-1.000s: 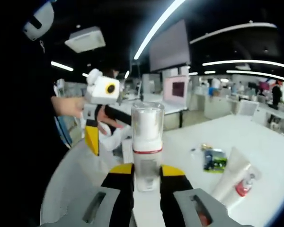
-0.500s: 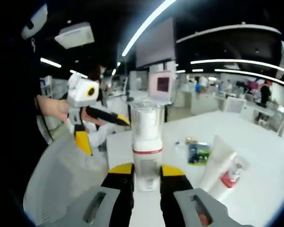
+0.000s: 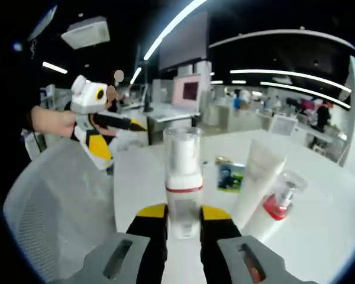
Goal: Arrange the skincare products in the storage area until every visible bottle or jar stands upright without overlapping.
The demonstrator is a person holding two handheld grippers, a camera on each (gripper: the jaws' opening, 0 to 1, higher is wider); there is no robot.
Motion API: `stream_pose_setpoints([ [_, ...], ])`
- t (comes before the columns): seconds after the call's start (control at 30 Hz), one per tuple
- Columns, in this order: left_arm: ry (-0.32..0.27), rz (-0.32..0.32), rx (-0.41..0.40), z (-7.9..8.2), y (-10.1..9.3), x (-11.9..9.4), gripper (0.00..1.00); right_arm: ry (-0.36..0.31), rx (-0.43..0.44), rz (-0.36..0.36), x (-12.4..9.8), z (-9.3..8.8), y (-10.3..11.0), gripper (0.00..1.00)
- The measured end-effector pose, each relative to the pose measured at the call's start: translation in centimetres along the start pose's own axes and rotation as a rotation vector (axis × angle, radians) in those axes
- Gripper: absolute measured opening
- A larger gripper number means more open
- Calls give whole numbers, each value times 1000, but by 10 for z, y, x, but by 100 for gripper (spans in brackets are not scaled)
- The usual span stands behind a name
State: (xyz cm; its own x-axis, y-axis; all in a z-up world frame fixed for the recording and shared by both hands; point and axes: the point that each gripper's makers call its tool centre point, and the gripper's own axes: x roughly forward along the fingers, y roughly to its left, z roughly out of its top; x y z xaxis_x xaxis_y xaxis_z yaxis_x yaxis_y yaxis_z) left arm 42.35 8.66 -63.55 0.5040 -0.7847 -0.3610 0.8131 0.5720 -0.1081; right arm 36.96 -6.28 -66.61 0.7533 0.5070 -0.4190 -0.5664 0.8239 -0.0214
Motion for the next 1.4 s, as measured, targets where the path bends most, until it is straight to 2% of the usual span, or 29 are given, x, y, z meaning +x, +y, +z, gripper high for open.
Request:
stream_pose_setpoints([
  [0.23,21,-22,43,-7,0,19,99,-5,-19,12,13,-24,-15,12],
  [0.27,37,-48,52,-9,-5,20,99,-6,-21,24,16,-31,-16,12],
  [0.33,12,-54,66,-6,-7,17,99,1,-19,34,24,-47,-23,12],
  [0.5,13,-95,6,-10,-13,15,99,2,-16,48,33,-65,-16,12],
  [0.6,4,-93,24,-7,-13,15,99,-18,-15,40,37,-65,-17,12],
  [0.73,24,-85,64,-11,-14,14,99,-43,-25,42,42,-65,-18,12],
  [0.87,8,-101,50,-9,-17,13,98,-61,-35,37,45,-66,-23,12],
  [1.03,9,-82,43,-8,-13,14,98,-79,-29,17,46,-66,-31,12],
  [1.13,21,-96,31,-11,-16,15,97,-102,-11,3,46,-69,-38,12],
  [1.4,52,-115,31,-17,-20,16,96,-100,-59,4,51,-70,-46,12],
])
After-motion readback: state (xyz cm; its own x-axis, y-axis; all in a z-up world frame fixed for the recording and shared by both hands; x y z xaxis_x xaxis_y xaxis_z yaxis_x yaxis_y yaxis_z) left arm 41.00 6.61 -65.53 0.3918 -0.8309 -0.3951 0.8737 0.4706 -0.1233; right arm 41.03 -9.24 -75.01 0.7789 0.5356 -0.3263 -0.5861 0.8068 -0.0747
